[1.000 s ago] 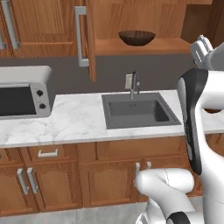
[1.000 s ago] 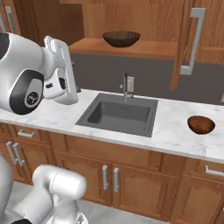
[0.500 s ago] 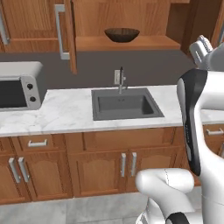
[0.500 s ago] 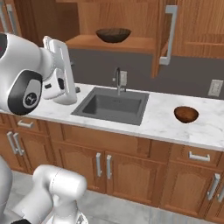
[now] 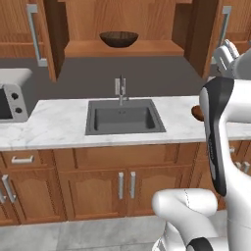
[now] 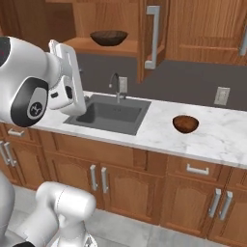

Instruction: Pick up the bowls on the counter and stack them on top of one another in the open cabinet. Place the smaller bowl on top of the larger bowl.

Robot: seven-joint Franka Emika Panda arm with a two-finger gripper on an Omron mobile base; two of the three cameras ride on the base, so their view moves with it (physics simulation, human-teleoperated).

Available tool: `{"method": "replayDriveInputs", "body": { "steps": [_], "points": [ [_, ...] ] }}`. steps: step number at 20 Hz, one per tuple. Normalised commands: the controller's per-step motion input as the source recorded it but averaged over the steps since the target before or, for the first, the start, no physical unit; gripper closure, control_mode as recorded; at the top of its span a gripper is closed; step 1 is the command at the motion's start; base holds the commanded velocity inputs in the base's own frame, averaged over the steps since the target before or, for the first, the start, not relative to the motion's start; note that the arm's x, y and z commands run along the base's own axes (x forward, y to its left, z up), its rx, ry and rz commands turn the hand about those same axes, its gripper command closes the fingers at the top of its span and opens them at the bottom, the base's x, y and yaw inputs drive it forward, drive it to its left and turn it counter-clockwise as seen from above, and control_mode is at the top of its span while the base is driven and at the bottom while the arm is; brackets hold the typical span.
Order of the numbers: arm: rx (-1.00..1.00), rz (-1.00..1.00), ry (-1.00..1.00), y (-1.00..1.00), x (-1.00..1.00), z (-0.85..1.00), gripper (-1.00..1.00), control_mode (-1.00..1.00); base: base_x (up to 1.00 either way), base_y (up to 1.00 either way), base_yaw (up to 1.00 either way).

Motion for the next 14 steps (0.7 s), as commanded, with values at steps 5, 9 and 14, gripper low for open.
{"method": "replayDriveInputs", "body": {
  "steps": [5,9,14],
  "points": [
    [0.0,0.0,0.0,0.0,0.0,0.0,-1.0,1.0,-0.19,-0.42,0.1],
    [0.0,0.0,0.0,0.0,0.0,0.0,-1.0,1.0,-0.17,-0.43,0.1],
    [0.0,0.0,0.0,0.0,0.0,0.0,-1.0,1.0,-0.17,-0.47,0.09]
  ]
}}
